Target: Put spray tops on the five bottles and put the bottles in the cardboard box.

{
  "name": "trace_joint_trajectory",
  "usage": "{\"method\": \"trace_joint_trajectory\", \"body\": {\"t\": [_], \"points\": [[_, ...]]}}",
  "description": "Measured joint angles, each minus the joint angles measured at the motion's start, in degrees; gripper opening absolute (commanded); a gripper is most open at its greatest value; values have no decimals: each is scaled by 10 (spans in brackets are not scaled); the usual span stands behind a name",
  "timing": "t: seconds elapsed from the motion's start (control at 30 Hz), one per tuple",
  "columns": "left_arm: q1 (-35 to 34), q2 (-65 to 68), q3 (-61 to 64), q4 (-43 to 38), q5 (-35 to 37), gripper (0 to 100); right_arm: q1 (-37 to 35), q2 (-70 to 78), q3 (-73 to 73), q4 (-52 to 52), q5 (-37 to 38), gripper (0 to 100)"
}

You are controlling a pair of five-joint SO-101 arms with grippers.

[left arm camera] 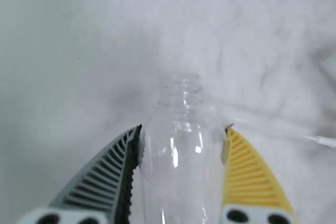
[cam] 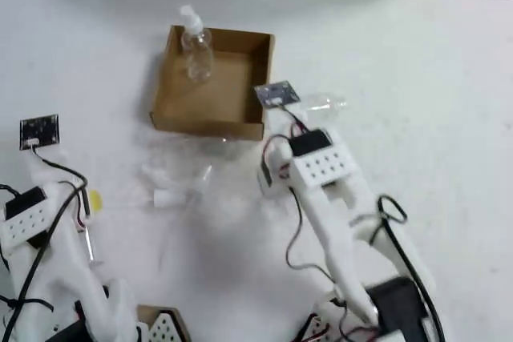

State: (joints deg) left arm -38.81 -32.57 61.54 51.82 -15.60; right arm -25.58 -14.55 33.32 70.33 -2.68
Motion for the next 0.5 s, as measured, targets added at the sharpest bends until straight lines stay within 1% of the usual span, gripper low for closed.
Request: {"method": "trace_joint_trajectory", "body": {"t": [0.1, 0.2, 0.27, 0.37, 0.5], "points": [[0, 0, 0, 0, 0, 24, 33, -50, 54, -28, 1, 16], [3, 0, -4, 6, 0, 24, 90, -89, 107, -69, 21, 16], [3, 0, -23, 33, 0, 24, 125, -108, 142, -91, 30, 16], [12, 0, -66, 78, 32, 24, 156, -141, 182, -111, 36, 16], [42, 0, -137, 142, 59, 24, 175, -195, 217, -118, 36, 16]]}}
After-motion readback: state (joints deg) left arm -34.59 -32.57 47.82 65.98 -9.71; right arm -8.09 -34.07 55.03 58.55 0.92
